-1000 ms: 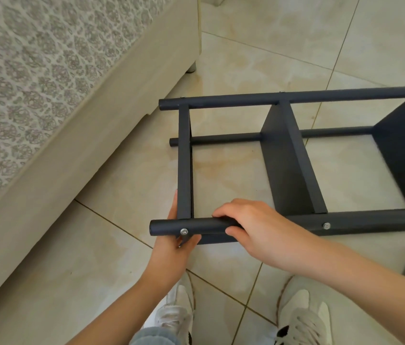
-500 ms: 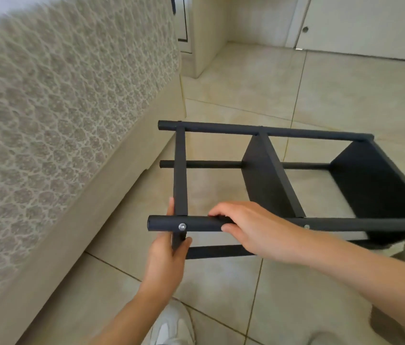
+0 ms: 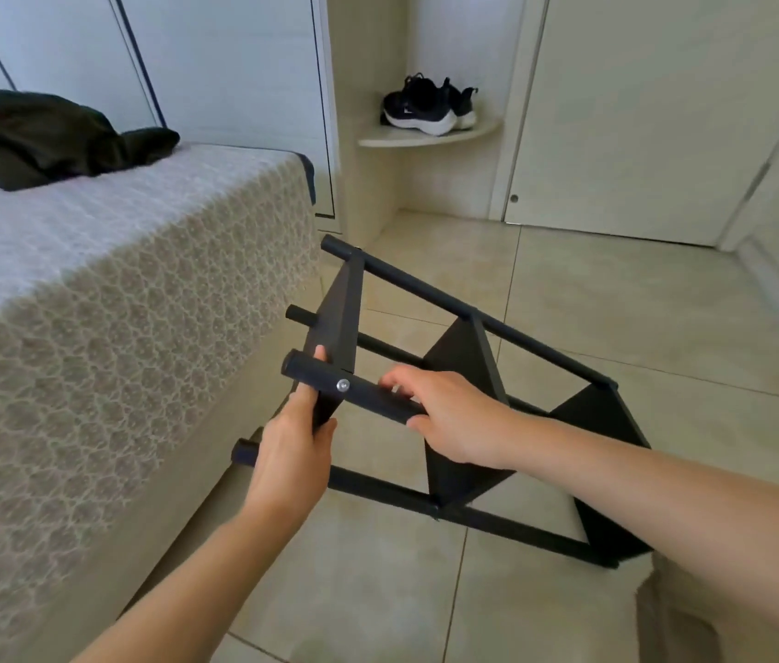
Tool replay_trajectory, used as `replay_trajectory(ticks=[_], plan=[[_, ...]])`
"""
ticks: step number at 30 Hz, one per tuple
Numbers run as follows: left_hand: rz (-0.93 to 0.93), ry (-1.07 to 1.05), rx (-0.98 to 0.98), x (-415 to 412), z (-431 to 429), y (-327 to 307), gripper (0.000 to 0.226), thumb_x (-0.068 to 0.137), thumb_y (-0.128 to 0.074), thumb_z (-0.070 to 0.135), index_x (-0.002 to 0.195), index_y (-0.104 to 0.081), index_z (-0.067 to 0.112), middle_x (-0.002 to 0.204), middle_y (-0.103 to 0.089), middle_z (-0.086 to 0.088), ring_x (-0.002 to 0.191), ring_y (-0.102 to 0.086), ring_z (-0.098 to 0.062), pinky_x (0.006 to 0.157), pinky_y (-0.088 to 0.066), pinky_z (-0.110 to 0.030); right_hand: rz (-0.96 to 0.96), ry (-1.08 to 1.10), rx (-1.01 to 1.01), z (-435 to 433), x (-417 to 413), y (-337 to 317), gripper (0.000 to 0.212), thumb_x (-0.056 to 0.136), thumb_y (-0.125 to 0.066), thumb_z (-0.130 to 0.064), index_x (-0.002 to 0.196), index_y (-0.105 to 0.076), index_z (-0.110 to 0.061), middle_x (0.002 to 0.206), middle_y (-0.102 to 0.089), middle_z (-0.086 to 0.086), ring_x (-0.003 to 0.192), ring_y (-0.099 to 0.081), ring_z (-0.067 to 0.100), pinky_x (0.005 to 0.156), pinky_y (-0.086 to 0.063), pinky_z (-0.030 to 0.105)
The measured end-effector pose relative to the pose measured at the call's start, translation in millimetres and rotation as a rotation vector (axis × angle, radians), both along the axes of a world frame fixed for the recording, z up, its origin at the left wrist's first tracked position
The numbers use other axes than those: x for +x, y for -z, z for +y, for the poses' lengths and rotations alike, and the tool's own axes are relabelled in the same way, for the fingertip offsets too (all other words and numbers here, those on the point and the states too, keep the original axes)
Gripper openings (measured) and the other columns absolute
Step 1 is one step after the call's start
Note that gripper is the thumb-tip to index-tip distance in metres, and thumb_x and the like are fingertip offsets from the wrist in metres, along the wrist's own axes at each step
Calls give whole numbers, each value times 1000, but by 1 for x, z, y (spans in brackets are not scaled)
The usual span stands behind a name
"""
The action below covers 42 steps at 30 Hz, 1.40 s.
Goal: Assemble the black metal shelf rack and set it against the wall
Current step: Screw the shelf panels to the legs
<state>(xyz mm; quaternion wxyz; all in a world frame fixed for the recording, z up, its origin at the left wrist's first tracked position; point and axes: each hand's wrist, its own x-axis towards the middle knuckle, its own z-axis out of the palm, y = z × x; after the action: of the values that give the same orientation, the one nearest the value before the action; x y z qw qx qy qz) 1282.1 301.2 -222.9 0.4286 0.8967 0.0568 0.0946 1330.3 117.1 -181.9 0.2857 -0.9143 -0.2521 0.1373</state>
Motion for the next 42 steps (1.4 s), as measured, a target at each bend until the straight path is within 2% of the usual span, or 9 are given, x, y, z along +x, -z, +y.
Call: replay_trajectory(ticks=[4,8,15,22,27,30,32,37,42], plan=[[-43,17,52,6,-6,-32,69,102,-51,4,158,-24,33,136,-60,-3,127,-56,-27,107,-47,-47,-44,33,38,-10,0,-24,45,96,-57,-6,135,-46,-25,125,-57,-5,105,-50,3,67,-32,3],[-133,90,128,13,-14,-67,63,100,-49,0,153,-35,30,141,-57,-2,137,-47,-31,112,-40,-51,-63,101,108,-23,0,-47,49,97,-56,-6,139,-43,-27,133,-56,-5,122,-53,10,78,-34,5],[-293,114,419,17,-33,-135,58,103,-49,6,151,-38,35,156,-43,6,144,-40,-31,110,-38,-59,-85,207,316,-45,-13,-88,43,98,-57,-10,136,-46,-26,136,-55,-7,128,-53,13,107,-44,34],[-420,170,738,8,-66,-180,64,104,-47,6,157,-27,35,163,-29,11,149,-31,-31,113,-35,-56,3,325,560,-72,-47,-108,42,98,-56,-8,130,-47,-34,130,-60,-9,119,-59,15,102,-50,45],[-472,232,837,-12,-102,-182,71,103,-52,8,158,-21,39,164,-27,10,150,-28,-31,118,-28,-54,35,412,639,-101,-79,-100,38,98,-56,-8,117,-50,-41,117,-67,-13,104,-66,7,94,-56,37],[-513,262,856,-24,-122,-178,70,100,-59,12,156,-28,38,162,-33,9,149,-32,-30,118,-28,-52,51,464,660,-119,-94,-95,38,98,-55,-5,116,-50,-39,113,-67,-13,98,-68,3,82,-59,27],[-586,273,804,-34,-132,-178,62,94,-69,9,148,-48,31,152,-49,5,142,-44,-31,114,-36,-52,55,492,657,-128,-103,-92,39,98,-54,-4,118,-50,-37,113,-67,-13,98,-68,3,75,-58,22],[-794,307,715,-48,-142,-175,46,70,-89,2,114,-76,11,116,-75,-8,110,-70,-34,89,-56,-52,53,530,636,-145,-117,-89,40,99,-53,-4,121,-48,-37,113,-67,-13,100,-67,5,80,-58,23],[-978,368,596,-51,-127,-175,40,83,-81,11,122,-71,4,127,-69,-8,133,-53,-34,108,-45,-55,51,543,620,-151,-119,-89,40,99,-54,-6,124,-46,-36,119,-65,-11,106,-65,7,86,-56,27]])
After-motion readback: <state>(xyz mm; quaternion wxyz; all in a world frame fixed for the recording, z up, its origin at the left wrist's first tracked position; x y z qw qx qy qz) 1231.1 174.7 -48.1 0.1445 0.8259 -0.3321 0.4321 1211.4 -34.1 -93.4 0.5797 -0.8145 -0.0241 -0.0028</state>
